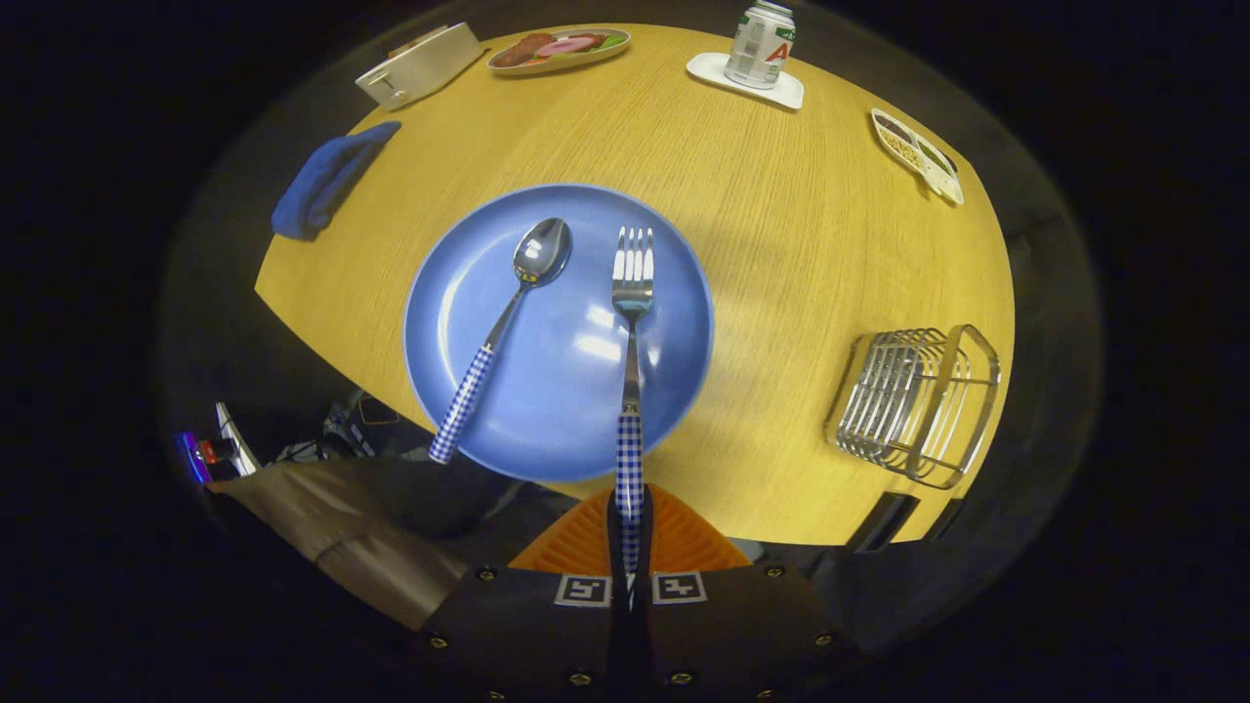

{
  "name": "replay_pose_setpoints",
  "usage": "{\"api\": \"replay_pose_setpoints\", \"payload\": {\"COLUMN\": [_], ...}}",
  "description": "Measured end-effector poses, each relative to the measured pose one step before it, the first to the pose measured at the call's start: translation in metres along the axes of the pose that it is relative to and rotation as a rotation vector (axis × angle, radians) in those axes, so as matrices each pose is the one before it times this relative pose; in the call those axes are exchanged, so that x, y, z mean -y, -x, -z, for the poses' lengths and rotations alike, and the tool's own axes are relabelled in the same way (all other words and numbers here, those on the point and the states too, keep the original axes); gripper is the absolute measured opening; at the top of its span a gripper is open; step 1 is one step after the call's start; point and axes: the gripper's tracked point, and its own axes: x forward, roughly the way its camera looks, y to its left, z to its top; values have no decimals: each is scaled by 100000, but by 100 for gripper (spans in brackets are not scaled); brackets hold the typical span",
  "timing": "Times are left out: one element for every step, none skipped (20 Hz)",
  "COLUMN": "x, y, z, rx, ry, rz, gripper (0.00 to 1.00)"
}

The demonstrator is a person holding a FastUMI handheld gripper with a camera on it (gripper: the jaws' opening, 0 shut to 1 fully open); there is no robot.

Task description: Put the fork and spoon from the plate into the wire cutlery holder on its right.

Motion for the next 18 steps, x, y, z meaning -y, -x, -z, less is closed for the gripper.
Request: {"api": "replay_pose_setpoints", "payload": {"x": [924,607,476,571,876,1280,1356,1137,938,1000,896,661,672,969,911,678,763,779], "y": [1015,952,1085,1077,995,767,460,400,320,403,254,407,412,319,200,193,31,150], "z": [722,636,814,706,824,630,618,518,561,436,446,387,751,696,696,597,581,210], "rx": [-999,-1299,-1346,-1194,-864,-1094,-1056,-1411,-1254,-761,-930,-627,-2382,-2724,-2524,-2194,-2170,-1786], "ry": [669,794,592,918,602,884,-158,503,-186,199,224,34,1780,1779,1447,449,-138,-524], "rz": [848,-118,-1179,-600,836,2692,3209,2068,1877,1850,1287,343,210,1398,1386,339,557,711], "gripper": [1,1,1,1,1,1,1,1,1,1,1,1,1,1,1,1,1,1]}}
